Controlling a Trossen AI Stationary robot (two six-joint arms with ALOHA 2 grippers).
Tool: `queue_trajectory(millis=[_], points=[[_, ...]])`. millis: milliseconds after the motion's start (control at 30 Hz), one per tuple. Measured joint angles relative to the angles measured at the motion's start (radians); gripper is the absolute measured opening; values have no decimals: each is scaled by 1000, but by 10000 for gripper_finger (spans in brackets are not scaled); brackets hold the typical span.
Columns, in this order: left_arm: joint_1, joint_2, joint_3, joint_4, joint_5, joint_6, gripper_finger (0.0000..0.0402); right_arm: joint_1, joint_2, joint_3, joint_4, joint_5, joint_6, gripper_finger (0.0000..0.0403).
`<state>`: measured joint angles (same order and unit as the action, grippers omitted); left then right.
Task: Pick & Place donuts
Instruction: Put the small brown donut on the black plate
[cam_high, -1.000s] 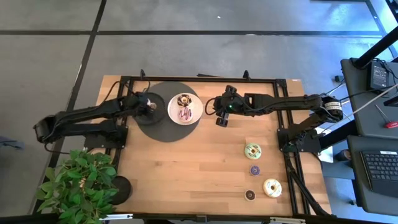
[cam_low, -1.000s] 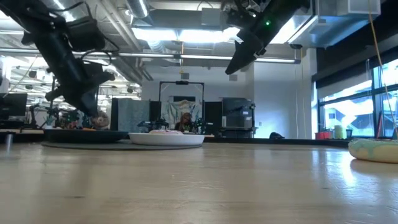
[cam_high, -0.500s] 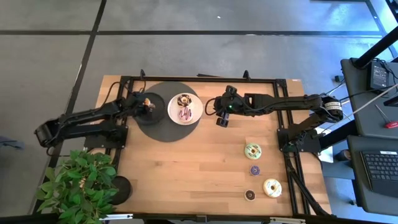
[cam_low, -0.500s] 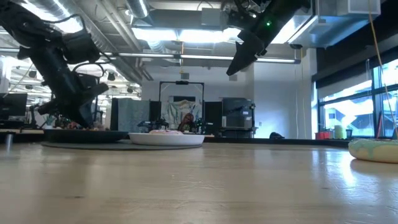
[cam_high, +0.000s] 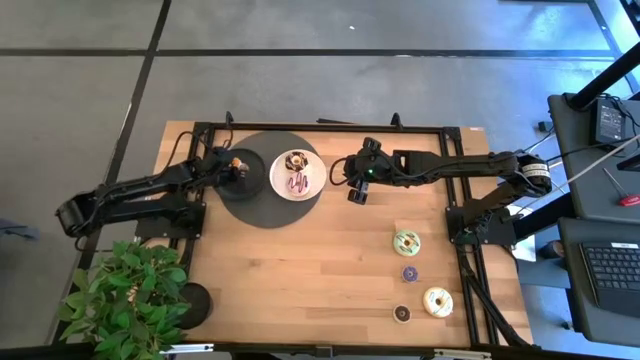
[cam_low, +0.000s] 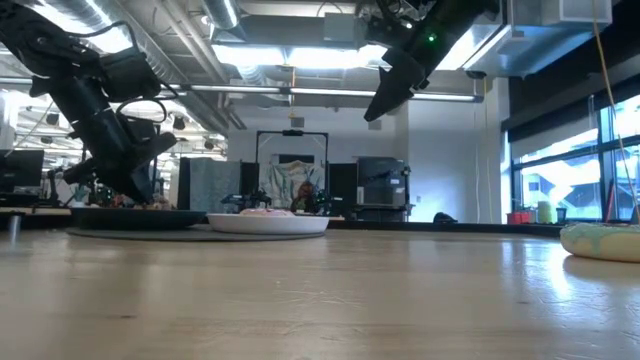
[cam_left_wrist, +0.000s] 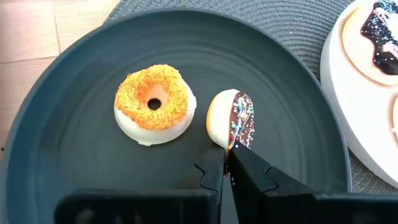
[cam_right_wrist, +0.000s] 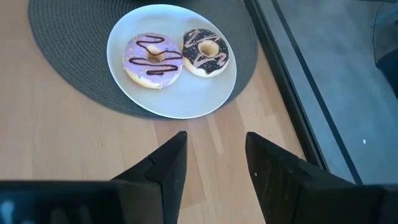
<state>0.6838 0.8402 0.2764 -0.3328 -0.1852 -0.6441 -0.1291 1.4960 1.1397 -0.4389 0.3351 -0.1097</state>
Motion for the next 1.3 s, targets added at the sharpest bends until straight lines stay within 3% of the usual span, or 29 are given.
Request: queue_trajectory(millis=[167,467,767,967,1167,1300], points=[[0,0,0,33,48,-32,21,0,0,0,0,0,0,165],[0,0,0,24,84,-57,68,0,0,0,0,0,0,165],[0,0,0,-2,26,-77,109,0,0,0,0,0,0,165],[0,0,0,-2,-3,-77,115,0,0,0,0,3,0,165],[0,0,0,-25,32,-76,110,2,0,0,-17,71,2,165],[0,-1,0,-37,46,-74,111,3,-5,0,-71,62,27,165]])
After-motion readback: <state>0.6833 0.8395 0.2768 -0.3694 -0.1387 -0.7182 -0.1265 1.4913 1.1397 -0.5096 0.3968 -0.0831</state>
